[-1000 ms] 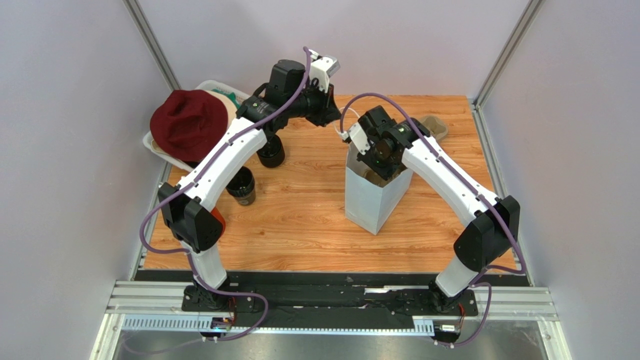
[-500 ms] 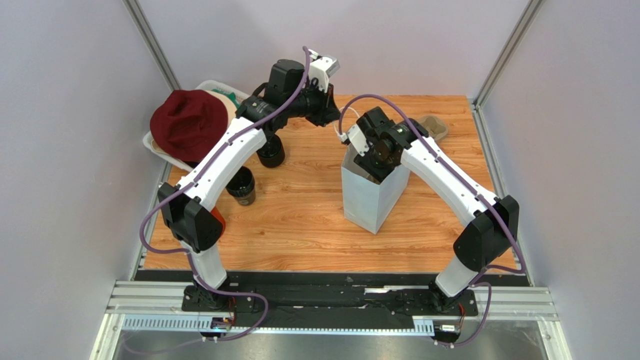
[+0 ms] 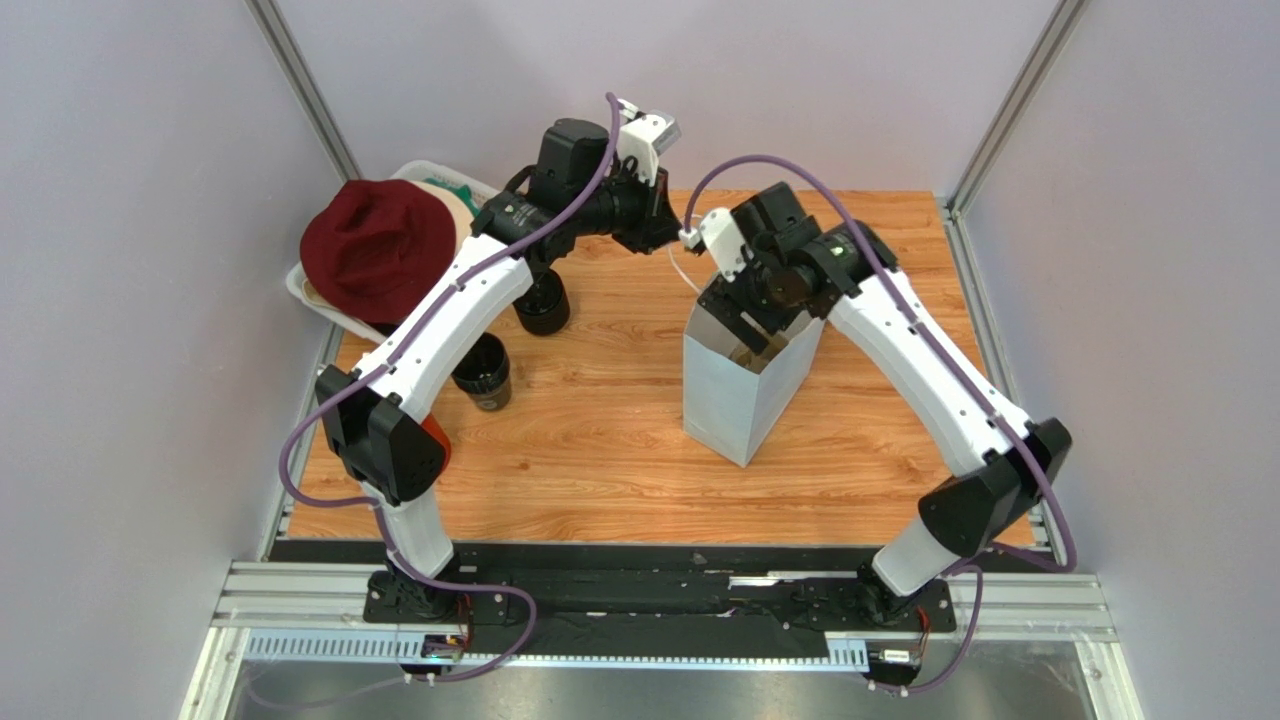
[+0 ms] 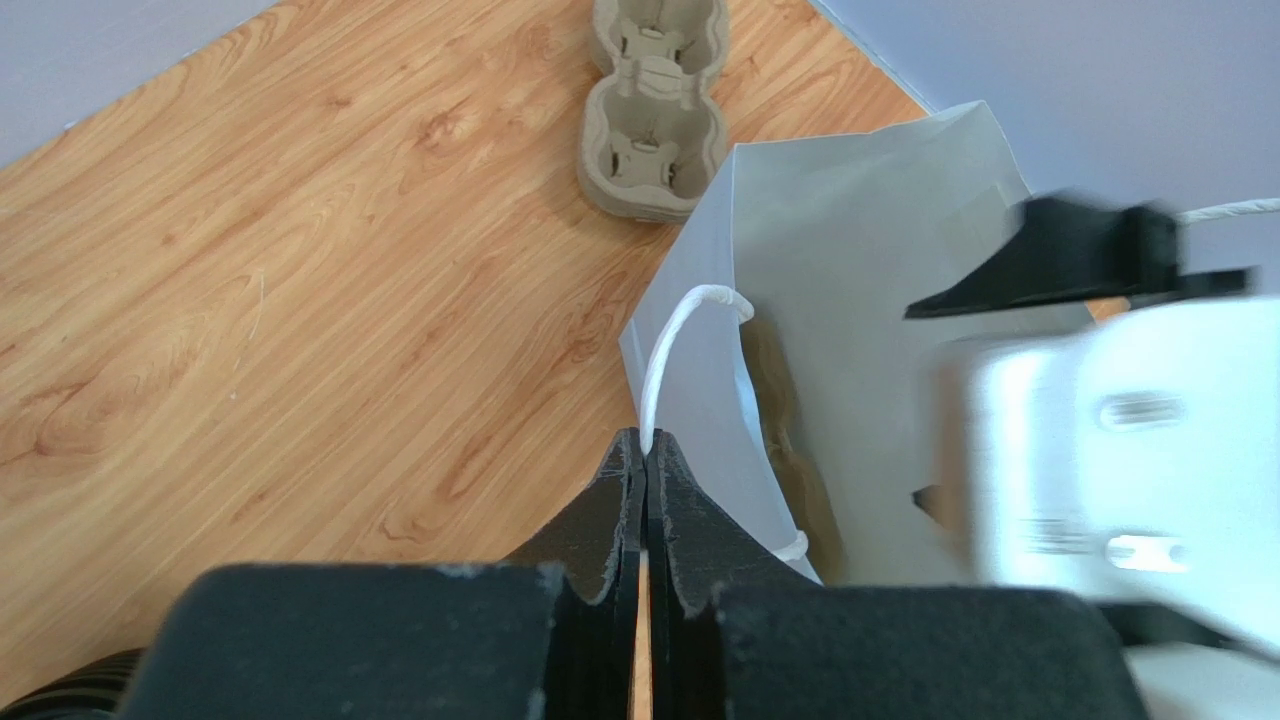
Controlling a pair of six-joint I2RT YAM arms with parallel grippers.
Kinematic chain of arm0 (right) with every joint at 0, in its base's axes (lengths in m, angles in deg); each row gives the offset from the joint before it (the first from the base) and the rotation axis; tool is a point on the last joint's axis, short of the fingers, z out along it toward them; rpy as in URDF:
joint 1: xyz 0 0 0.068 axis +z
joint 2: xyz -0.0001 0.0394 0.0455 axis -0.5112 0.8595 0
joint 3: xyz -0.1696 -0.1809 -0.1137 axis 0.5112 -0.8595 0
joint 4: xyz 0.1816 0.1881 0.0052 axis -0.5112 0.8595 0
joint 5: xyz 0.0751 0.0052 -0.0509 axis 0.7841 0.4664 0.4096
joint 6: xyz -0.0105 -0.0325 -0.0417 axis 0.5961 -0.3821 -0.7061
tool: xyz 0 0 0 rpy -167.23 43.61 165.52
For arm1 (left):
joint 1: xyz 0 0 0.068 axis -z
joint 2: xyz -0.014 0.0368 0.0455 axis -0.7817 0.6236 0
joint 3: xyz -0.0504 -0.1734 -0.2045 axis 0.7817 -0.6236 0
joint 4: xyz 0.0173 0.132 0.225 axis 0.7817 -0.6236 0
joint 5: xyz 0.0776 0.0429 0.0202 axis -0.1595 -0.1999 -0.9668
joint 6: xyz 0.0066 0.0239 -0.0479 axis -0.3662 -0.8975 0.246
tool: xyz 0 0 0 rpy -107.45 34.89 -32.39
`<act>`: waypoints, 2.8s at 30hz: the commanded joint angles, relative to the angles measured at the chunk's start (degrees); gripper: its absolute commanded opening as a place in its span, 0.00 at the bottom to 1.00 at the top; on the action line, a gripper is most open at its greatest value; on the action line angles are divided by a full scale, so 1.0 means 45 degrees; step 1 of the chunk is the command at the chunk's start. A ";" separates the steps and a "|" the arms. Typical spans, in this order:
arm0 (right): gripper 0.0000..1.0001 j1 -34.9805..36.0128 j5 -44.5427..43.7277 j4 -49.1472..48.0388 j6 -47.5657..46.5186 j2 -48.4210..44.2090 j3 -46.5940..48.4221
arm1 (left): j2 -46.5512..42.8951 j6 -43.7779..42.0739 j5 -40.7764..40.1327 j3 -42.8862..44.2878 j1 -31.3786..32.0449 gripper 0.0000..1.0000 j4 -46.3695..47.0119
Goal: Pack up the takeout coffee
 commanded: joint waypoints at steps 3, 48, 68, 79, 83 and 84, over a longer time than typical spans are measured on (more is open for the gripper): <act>0.89 0.0062 0.1099 -0.1655 -0.0847 -0.2490 0.1732 | -0.0297 -0.0055 0.0430 0.0523 -0.0013 0.00 0.0340; 0.38 -0.0954 0.0652 -0.2262 -0.5712 -0.6965 -0.3170 | -0.0668 -0.0778 0.0352 0.0386 0.0378 0.00 0.0145; 0.00 -0.0954 0.1588 -0.1070 -0.5302 -0.4817 0.0151 | -0.1176 -0.1305 0.0802 0.0620 0.0378 0.00 0.0028; 0.00 -0.0954 0.1609 -0.3236 -0.4190 -0.5032 -0.0690 | -0.1585 -0.1755 0.0040 0.1675 0.0378 0.00 -0.0441; 0.00 -0.0954 0.2136 -0.3434 -0.3779 -0.5012 -0.0183 | -0.1528 -0.1949 -0.0291 0.2338 0.0358 0.00 -0.0889; 0.00 -0.0954 0.2214 -0.3473 -0.3624 -0.4993 0.0089 | -0.1528 -0.1950 -0.0389 0.2513 0.0358 0.00 -0.0929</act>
